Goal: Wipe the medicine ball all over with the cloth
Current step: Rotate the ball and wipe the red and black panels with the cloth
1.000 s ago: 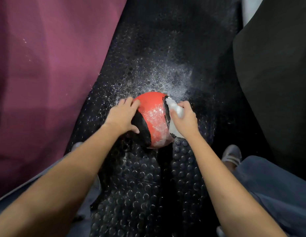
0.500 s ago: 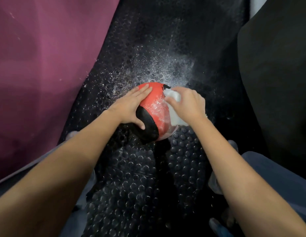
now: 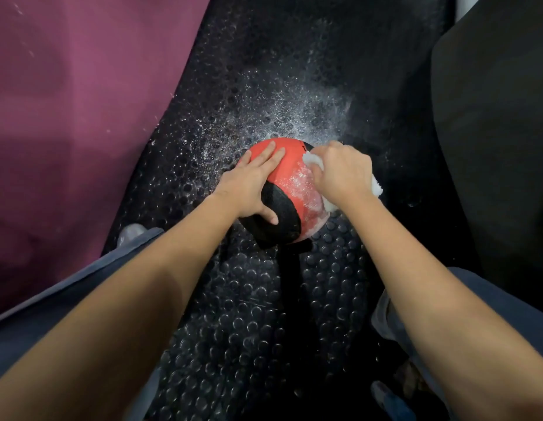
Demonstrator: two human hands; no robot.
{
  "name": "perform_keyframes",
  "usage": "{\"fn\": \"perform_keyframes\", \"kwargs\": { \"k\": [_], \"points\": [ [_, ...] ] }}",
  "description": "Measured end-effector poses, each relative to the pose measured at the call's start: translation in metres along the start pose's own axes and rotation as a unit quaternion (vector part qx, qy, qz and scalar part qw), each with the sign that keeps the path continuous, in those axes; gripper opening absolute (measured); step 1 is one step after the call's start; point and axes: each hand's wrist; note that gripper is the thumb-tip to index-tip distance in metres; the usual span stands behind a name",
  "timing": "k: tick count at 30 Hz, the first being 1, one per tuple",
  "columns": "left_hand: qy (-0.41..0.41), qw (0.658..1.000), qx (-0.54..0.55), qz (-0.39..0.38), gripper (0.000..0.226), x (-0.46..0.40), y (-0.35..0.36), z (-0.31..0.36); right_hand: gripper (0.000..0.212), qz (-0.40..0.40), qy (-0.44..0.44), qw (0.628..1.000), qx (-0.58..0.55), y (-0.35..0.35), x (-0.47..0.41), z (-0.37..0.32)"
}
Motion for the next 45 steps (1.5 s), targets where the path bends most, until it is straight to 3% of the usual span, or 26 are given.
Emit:
{"fn": "perform_keyframes", "kwargs": {
  "k": [5,10,14,19,23,24,27,29,32,37,41,45],
  "points": [
    [-0.005,1.000,-0.016,-0.006,0.139,-0.003,-0.003,-0.001,0.028,0.013,-0.081,0.997,0.016,0.005,0.018,-0.010],
    [-0.007,1.000,-0.006,-0.003,0.138,-0.003,0.000,0.005,0.026,0.018,0.015,1.000,-0.016,0.003,0.004,0.004],
    [-0.009,1.000,-0.018,-0.002,0.138,-0.004,-0.002,0.001,0.026,0.033,-0.081,0.996,-0.006,0.011,0.023,-0.006],
    [-0.020,1.000,-0.021,0.004,0.137,-0.003,0.001,0.008,0.025,0.033,0.002,0.999,-0.025,0.009,0.011,-0.002],
    [-0.020,1.000,-0.007,0.008,0.137,-0.005,0.000,0.004,0.019,0.059,-0.105,0.992,0.037,0.019,0.040,-0.024],
    [-0.021,1.000,-0.004,0.009,0.136,-0.005,0.001,0.005,0.019,0.077,-0.099,0.991,0.043,0.018,0.036,-0.023],
    [-0.030,0.999,0.000,0.015,0.134,-0.007,0.002,0.011,0.030,0.036,-0.030,0.999,0.024,0.015,0.018,-0.019],
    [-0.037,0.999,0.008,0.016,0.133,-0.009,0.000,0.014,0.027,0.055,-0.016,0.997,0.043,0.017,0.023,-0.025],
    [-0.044,0.999,0.003,0.019,0.129,-0.012,0.000,0.014,0.022,0.100,-0.070,0.990,0.074,0.025,0.042,-0.033],
    [-0.044,0.999,0.020,0.017,0.135,-0.015,-0.002,0.013,0.022,0.122,-0.057,0.990,0.050,0.021,0.023,-0.034],
    [-0.051,0.998,0.012,0.021,0.136,-0.012,0.002,0.014,0.023,0.150,-0.111,0.980,0.073,0.030,0.037,-0.027],
    [-0.041,0.998,0.009,0.039,0.116,-0.011,0.004,0.018,0.019,0.155,-0.122,0.977,0.081,0.025,0.027,-0.037]
  ]
}}
Point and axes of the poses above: each hand's wrist, its own x-axis away from the middle knuckle, its own y-axis out of the palm, z = x × y
